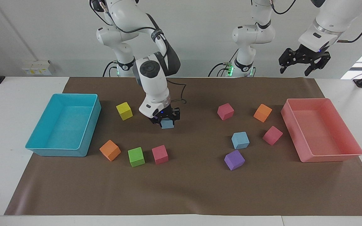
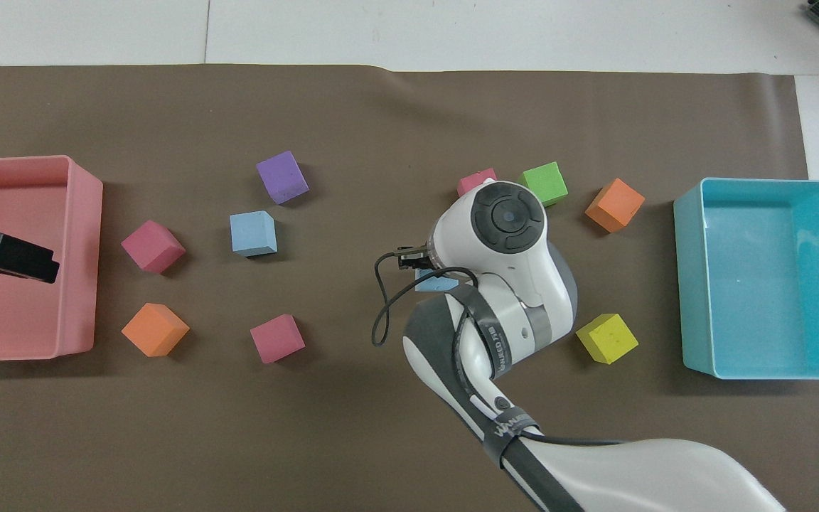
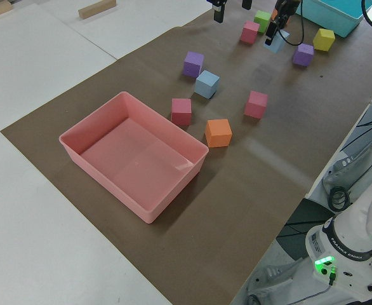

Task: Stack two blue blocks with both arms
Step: 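Carry the blue cube to the table center and set it down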

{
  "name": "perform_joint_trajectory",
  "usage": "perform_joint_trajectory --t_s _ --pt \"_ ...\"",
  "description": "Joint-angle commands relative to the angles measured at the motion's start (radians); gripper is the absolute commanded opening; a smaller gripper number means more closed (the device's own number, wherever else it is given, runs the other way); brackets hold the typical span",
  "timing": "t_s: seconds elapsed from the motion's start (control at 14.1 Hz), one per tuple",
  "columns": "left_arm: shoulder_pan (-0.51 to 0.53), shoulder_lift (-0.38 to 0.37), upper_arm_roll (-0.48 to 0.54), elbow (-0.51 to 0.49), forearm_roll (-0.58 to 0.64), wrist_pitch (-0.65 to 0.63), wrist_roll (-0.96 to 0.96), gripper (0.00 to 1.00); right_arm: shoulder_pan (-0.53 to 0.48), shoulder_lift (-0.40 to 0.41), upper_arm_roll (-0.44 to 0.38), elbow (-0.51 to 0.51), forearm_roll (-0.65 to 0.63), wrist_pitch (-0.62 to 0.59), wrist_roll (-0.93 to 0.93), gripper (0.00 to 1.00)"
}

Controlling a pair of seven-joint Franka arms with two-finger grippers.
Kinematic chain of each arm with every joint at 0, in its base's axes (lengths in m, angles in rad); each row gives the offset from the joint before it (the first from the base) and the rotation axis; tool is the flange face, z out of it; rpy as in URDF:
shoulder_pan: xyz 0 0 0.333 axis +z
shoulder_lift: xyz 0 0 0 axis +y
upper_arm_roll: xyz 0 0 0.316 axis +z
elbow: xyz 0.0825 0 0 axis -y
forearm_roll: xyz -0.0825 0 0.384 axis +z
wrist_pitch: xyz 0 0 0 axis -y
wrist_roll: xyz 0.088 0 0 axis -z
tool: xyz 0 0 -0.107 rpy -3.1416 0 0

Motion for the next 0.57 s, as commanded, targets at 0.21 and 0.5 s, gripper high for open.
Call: perform_joint_trajectory --t_s 0.21,0.5 --pt "0.018 -0.018 -0.011 -0.020 0.005 0.000 -0.005 1.00 0.073 0.076 -0.003 0.037 -0.016 0.073 0.155 0.00" --pt "0.018 -0.018 -0.011 -0.020 0.005 0.000 -0.005 1.00 0.075 0.084 -0.005 0.034 -0.044 0.087 0.180 0.00"
